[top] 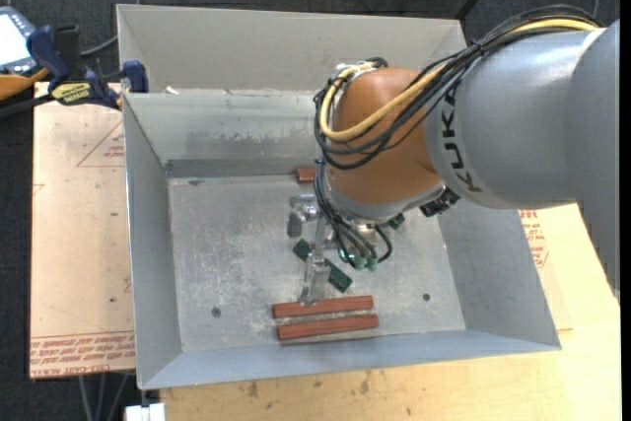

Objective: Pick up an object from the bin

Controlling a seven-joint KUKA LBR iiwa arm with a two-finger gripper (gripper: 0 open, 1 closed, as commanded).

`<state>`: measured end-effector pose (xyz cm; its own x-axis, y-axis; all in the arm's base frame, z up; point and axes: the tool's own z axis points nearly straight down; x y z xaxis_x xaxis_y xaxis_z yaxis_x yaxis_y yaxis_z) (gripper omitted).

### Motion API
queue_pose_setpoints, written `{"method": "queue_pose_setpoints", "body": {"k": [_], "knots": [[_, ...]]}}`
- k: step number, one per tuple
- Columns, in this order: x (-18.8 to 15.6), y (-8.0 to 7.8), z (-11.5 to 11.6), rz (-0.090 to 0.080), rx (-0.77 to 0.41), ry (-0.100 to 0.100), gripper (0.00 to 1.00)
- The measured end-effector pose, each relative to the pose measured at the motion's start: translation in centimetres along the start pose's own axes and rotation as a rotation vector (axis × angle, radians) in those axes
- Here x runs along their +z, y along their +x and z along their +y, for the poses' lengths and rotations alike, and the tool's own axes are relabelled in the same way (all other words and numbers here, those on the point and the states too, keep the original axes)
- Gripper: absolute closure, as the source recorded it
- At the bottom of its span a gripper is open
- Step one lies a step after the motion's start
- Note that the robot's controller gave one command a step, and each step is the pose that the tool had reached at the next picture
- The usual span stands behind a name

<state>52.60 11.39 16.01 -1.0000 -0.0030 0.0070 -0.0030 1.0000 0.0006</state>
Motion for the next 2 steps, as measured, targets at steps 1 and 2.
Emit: {"method": "queue_pose_setpoints", "body": {"k": [1,2], "knots": [[9.01,0.07,-9.0,-0.01,-0.236,0.001,0.0],[8.73,-0.04,-8.71,-0.013,-0.24,-0.001,1.0]]}}
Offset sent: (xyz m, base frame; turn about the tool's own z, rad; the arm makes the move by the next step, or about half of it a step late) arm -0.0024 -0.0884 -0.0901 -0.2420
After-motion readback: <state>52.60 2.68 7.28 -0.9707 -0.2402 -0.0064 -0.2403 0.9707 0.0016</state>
